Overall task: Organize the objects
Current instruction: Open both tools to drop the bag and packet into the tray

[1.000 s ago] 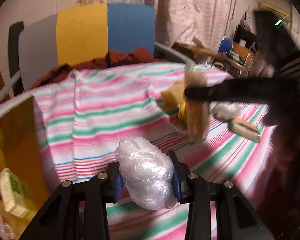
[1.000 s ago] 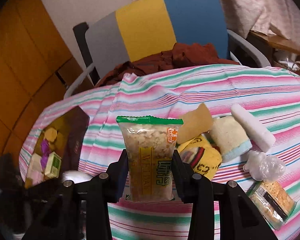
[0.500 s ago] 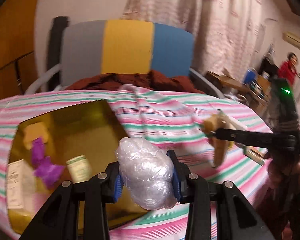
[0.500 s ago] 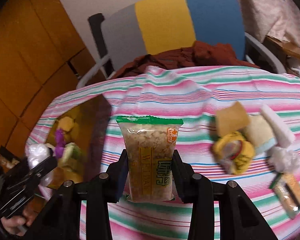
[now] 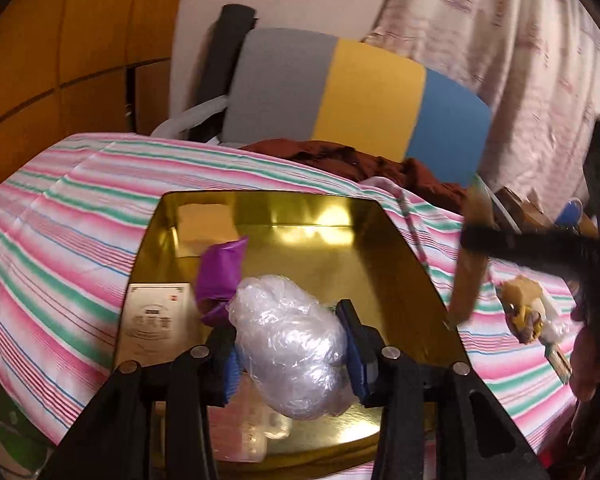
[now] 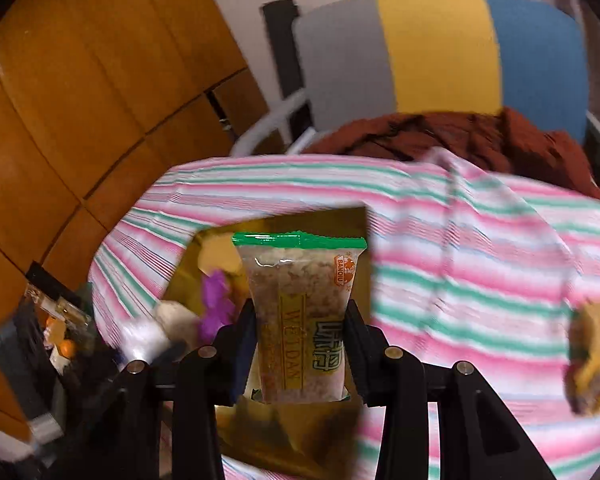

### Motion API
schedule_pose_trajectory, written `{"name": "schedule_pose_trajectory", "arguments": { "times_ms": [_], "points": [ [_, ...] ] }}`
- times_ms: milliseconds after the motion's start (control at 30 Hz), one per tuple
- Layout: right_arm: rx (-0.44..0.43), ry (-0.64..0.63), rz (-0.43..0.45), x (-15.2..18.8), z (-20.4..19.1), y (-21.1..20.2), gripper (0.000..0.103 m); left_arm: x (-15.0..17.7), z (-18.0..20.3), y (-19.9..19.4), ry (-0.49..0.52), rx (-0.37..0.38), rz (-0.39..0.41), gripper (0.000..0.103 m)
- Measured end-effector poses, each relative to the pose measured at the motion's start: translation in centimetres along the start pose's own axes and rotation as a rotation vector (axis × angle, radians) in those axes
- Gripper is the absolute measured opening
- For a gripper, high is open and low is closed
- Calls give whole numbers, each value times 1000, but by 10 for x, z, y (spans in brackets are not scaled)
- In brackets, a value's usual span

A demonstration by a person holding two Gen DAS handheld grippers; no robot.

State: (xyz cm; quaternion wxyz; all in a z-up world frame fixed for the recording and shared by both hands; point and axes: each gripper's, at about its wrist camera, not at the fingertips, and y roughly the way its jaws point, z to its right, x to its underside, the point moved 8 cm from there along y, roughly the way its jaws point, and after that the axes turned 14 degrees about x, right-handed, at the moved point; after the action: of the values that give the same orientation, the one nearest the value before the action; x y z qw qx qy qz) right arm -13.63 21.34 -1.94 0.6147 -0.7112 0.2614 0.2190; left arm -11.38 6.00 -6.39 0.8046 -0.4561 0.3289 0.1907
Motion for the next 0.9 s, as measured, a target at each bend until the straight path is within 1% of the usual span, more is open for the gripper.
{"name": "schedule_pose_trajectory", "arguments": {
  "times_ms": [33,67,100,133,200,267,333,433,467,567,633,767,833,900],
  "points": [
    [-14,-6,19,-12,-16,2,47,0,-5,0,-11,-6,0,50],
    [-25,-11,26,-18,-24,2,53,0,-8,-1,-20,-3,-4,50],
    [-41,-15,31,-23,-34,2,70,1,-12,-1,-30,5,-8,53],
    [-40,-17,38,-27,-40,2,76,2,-14,-2,-36,5,-6,61],
    [-49,-31,51,-26,-49,-2,77,6,-22,-8,-59,16,4,67],
    [-46,-49,55,-15,-51,-5,77,9,-28,-10,-69,11,4,66],
    [-14,-64,34,1,-46,-4,78,12,-34,-15,-77,-18,15,65],
    [29,-79,17,24,-35,-4,80,13,-34,-22,-76,-12,32,65],
    [38,-78,11,30,-31,-4,83,13,-33,-24,-70,-18,34,65],
    [60,-76,-2,47,-21,-2,84,15,-24,-26,-56,-4,30,65],
    [90,-80,1,57,-15,-5,88,12,-17,-27,-35,-5,28,65],
    [132,-73,22,62,-5,-16,93,12,0,-28,12,2,17,65],
    [147,-65,43,64,1,-24,98,13,9,-28,36,6,12,65],
    [150,-52,49,65,6,-28,99,12,17,-26,56,10,5,65]
  ]
}}
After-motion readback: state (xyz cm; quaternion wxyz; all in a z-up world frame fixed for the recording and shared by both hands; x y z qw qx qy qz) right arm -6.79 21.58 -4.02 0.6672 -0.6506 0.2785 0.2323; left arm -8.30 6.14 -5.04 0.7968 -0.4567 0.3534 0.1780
